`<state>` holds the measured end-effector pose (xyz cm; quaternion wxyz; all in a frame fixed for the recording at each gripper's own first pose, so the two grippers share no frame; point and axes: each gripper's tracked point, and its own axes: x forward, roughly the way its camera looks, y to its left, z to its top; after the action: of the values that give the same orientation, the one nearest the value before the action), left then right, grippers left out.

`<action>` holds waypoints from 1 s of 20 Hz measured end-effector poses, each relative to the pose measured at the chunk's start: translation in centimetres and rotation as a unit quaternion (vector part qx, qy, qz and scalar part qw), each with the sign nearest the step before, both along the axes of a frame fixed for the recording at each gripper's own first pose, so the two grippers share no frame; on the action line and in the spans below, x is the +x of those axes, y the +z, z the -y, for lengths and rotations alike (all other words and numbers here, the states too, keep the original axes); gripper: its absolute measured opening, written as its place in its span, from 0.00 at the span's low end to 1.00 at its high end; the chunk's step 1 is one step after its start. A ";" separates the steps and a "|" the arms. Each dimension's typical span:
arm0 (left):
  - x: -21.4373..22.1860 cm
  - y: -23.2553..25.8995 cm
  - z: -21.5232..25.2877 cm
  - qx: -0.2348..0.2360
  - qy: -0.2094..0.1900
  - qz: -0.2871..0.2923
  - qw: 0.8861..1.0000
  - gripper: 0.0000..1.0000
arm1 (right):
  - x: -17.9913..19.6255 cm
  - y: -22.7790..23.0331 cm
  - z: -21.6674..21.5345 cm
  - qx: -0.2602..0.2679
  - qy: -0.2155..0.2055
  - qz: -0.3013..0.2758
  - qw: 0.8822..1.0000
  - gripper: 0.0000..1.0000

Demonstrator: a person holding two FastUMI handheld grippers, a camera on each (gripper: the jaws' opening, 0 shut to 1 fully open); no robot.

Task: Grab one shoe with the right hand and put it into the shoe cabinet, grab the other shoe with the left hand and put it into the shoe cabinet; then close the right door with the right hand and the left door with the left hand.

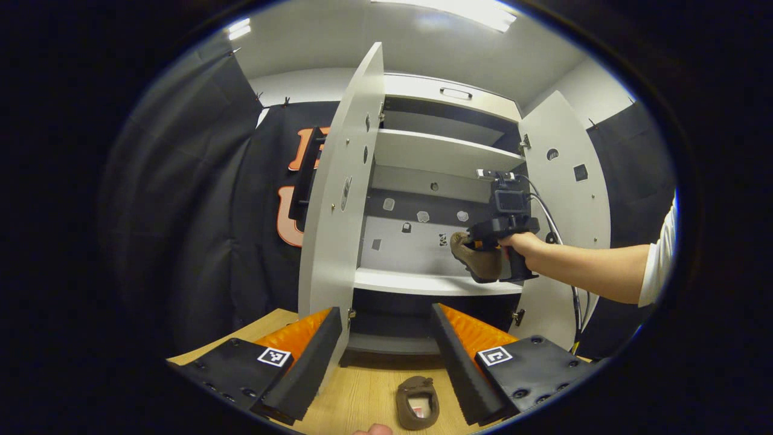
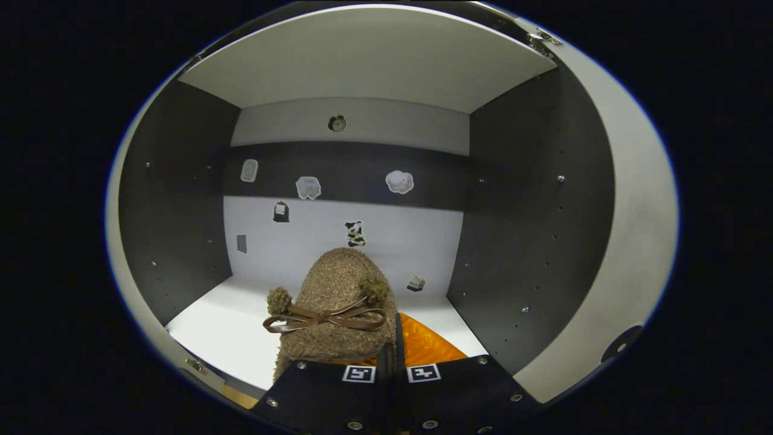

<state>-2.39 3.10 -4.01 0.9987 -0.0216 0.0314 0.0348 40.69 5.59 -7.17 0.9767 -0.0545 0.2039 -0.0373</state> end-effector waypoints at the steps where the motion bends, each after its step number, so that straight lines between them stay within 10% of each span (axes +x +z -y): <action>1: 0.0 0.0 -0.3 0.000 0.004 0.001 1.000 0.96 | 0.8 -1.1 0.4 0.000 -0.006 -0.017 1.000 0.05; 13: -0.2 -0.7 -1.4 0.009 0.020 -0.003 1.000 0.96 | 2.3 -8.5 3.5 0.074 -0.053 -0.139 0.986 0.16; 20: -0.4 -0.8 -1.8 0.006 0.025 -0.003 1.000 0.96 | 0.5 -6.5 4.0 0.069 -0.033 -0.133 0.988 0.52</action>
<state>-2.75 4.86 -4.81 0.9975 -0.0164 0.0336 0.0597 41.22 1.59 -13.72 0.9406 0.0150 0.3359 -0.0477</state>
